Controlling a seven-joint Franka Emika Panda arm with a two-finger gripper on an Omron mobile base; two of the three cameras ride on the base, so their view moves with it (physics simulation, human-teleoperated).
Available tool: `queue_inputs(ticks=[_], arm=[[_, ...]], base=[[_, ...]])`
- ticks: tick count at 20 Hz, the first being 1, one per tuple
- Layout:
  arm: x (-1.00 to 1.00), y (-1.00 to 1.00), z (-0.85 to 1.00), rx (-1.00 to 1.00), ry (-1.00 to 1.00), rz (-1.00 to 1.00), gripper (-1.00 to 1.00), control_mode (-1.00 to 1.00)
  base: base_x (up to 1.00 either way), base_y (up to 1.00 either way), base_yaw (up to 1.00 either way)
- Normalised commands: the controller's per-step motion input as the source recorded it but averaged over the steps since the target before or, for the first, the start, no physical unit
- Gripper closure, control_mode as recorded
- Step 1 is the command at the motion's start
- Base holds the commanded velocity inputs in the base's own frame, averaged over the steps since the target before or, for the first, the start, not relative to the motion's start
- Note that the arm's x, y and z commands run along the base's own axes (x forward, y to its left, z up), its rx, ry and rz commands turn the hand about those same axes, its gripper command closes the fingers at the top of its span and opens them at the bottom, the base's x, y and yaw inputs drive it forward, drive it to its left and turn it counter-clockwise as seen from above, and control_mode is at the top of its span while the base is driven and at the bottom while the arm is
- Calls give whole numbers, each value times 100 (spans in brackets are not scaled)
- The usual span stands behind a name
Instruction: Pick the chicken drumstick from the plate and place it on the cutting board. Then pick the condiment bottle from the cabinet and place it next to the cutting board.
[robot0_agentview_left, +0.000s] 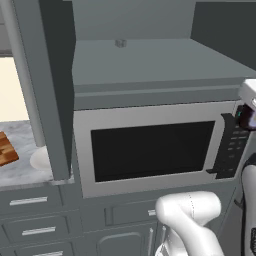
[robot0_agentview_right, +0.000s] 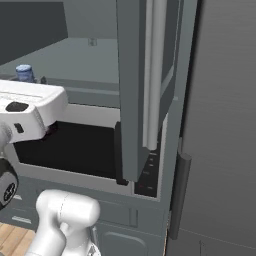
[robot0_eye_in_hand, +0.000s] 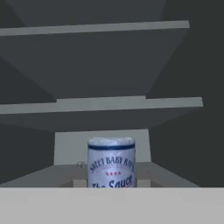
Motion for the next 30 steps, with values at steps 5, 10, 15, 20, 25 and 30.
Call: queue_inputs(ticks=[5,10,15,20,25,30], arm=[[-91,9,10,0,-5,0,100,-100],[-86,2,6,0,-5,0,100,-100],[-65,4,1,0,-5,0,100,-100],[-64,8,0,-2,-6,0,100,-100],[-52,8,0,-1,-2,0,100,-100],[-42,8,0,-1,0,0,100,-100]], base=[[0,0,0],[0,0,0],[0,0,0],[0,0,0],[0,0,0],[0,0,0]])
